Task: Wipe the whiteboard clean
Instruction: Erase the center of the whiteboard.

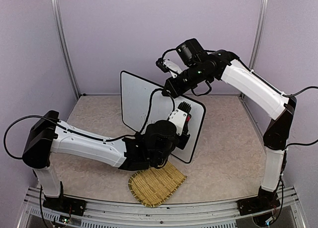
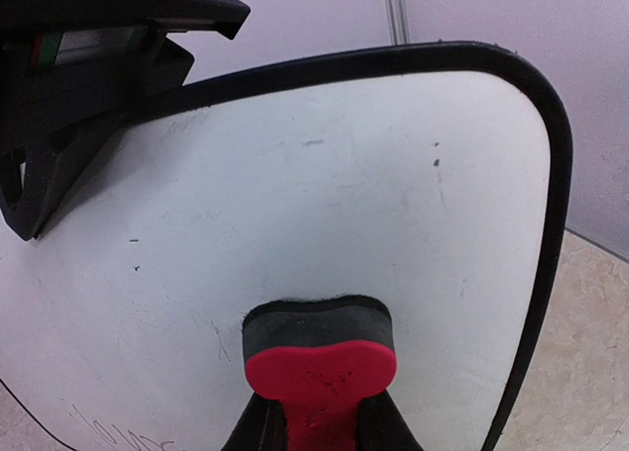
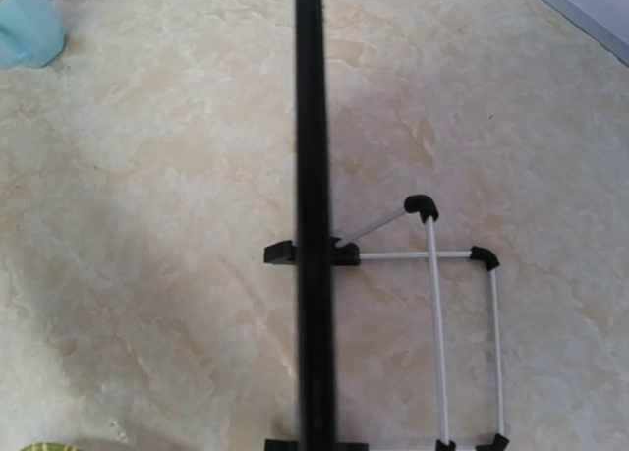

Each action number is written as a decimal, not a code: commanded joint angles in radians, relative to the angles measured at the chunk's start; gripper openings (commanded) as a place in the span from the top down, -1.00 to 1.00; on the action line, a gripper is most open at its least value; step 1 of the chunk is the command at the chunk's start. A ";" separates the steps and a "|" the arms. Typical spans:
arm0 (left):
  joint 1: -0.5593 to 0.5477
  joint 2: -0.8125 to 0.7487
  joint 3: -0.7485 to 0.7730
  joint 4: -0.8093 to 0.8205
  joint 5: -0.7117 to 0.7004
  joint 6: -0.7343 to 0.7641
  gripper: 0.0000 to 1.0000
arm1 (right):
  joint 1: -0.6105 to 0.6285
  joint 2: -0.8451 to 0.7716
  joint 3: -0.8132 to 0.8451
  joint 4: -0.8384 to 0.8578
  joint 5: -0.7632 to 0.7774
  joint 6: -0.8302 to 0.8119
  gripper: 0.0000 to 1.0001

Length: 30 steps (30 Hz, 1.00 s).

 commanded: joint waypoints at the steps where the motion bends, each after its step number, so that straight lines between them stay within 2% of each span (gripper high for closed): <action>1: 0.004 0.050 0.051 0.011 0.109 0.013 0.65 | 0.051 0.020 -0.002 -0.042 -0.064 0.057 1.00; 8: 0.065 -0.039 -0.016 0.028 0.060 0.021 0.65 | 0.051 0.015 -0.005 -0.044 -0.062 0.056 1.00; 19: 0.186 -0.149 -0.087 0.023 0.069 0.022 0.65 | 0.052 0.013 -0.008 -0.042 -0.066 0.057 1.00; 26: 0.178 -0.123 -0.044 0.008 0.121 0.023 0.65 | 0.052 0.015 -0.011 -0.045 -0.063 0.057 1.00; 30: 0.134 -0.085 0.008 -0.003 0.135 0.030 0.65 | 0.052 0.020 -0.013 -0.042 -0.063 0.057 1.00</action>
